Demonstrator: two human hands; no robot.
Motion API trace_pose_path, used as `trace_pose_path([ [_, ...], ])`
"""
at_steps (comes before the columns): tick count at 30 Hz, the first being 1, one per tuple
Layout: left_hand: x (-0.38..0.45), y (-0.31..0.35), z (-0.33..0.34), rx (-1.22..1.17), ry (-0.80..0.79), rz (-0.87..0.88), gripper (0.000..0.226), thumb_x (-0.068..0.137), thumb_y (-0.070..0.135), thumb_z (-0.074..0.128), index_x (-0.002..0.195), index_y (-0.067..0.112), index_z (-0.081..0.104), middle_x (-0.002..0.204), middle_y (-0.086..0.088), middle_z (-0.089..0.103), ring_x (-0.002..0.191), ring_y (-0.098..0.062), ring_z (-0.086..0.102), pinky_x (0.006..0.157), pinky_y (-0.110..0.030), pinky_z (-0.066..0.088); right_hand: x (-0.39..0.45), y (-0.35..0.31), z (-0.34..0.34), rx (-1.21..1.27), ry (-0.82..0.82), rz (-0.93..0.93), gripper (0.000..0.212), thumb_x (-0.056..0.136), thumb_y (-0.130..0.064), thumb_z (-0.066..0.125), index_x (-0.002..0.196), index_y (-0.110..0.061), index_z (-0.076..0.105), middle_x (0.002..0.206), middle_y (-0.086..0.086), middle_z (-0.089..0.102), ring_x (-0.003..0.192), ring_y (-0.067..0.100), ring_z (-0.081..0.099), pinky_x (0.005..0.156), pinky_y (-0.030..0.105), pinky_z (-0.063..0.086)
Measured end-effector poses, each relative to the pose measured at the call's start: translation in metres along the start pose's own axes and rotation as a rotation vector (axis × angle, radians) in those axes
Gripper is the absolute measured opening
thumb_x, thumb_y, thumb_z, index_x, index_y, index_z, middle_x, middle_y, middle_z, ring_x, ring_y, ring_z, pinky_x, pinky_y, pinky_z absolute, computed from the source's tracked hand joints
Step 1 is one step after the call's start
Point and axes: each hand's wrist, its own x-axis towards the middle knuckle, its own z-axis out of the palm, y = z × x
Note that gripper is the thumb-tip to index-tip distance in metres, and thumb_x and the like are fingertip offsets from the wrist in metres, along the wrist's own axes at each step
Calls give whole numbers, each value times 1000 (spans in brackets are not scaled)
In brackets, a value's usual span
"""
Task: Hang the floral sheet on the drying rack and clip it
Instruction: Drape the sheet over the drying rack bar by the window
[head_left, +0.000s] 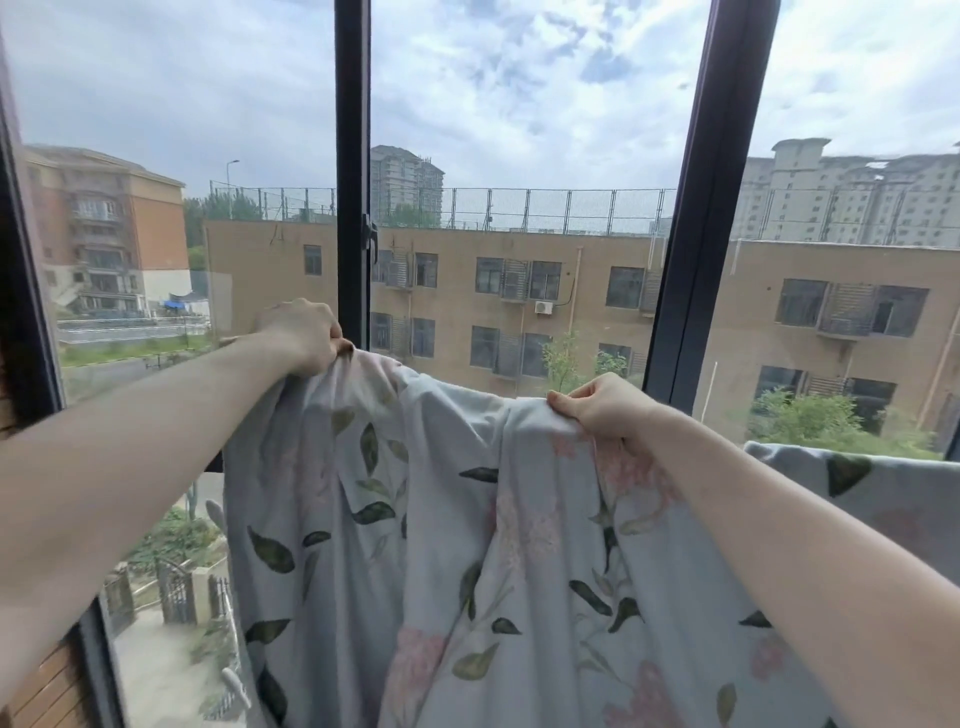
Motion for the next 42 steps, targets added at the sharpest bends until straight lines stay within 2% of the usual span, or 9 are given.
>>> trace_pose_path([
  [4, -7, 10, 28, 10, -428, 45, 13, 85, 44, 74, 84, 32, 78, 103, 3, 74, 93, -19, 67, 80, -34, 58, -4, -1, 2, -101, -37, 19, 36, 86, -55, 77, 107, -27, 82, 105, -8, 75, 96, 9, 65, 84, 27, 53],
  [6, -7, 11, 27, -40, -475, 42, 13, 84, 44, 76, 87, 32, 79, 105, 3, 75, 94, -17, 68, 86, -35, 59, -6, 0, -1, -121, -59, 27, 39, 84, -58, 78, 105, -26, 82, 103, -7, 76, 95, 11, 67, 83, 27, 57],
  [12, -29, 33, 2, -304, -204, 186, 27, 97, 48, 67, 87, 26, 78, 89, 6, 76, 80, -15, 70, 72, -33, 58, -13, 1, -3, -178, -68, 13, 41, 88, -61, 71, 95, -23, 83, 91, -5, 78, 90, 15, 72, 76, 29, 60],
  [20, -96, 73, 14, -201, -219, 448, 33, 99, 66, 48, 95, 37, 63, 89, 13, 65, 81, -9, 61, 74, -36, 54, -28, -1, 1, 4, 25, -234, 29, 101, -45, 61, 88, -26, 79, 90, -10, 76, 92, 13, 71, 83, 29, 55],
  [23, -96, 68, 28, -223, -122, 453, 34, 101, 61, 48, 78, 37, 52, 76, 15, 61, 71, -7, 56, 64, -35, 45, -38, 11, -9, -4, 145, -304, 22, 100, -39, 63, 87, -28, 77, 88, -13, 75, 84, 9, 71, 82, 32, 57],
  [28, -89, 70, 37, -323, -105, 490, 36, 104, 58, 45, 76, 38, 55, 70, 13, 62, 69, -11, 59, 68, -39, 51, -54, 45, -9, -347, 218, -212, 63, 104, -56, 44, 55, -16, 42, 49, -5, 51, 47, 18, 47, 58, 35, 46],
  [33, -81, 77, 40, -443, -85, 453, 32, 106, 51, 46, 103, 41, 76, 73, 5, 73, 72, -18, 68, 71, -40, 57, -58, 51, -5, -455, 348, -221, 68, 106, -58, 33, 52, -16, 35, 49, 0, 52, 52, 22, 52, 59, 34, 39],
  [38, -58, 66, 22, -203, -8, 415, 37, 106, 41, 48, 78, 30, 69, 75, 12, 67, 70, -16, 61, 60, -32, 46, -55, 43, 2, -465, 334, -233, 70, 107, -56, 33, 49, -16, 37, 48, -2, 51, 50, 20, 51, 56, 33, 33],
  [42, -31, 53, 8, -169, -53, 313, 33, 106, 43, 48, 87, 37, 75, 81, 12, 71, 76, -15, 64, 65, -32, 52, -52, 39, 3, -476, 316, -212, 69, 107, -51, 37, 47, -17, 40, 49, -2, 50, 51, 19, 49, 58, 34, 35],
])
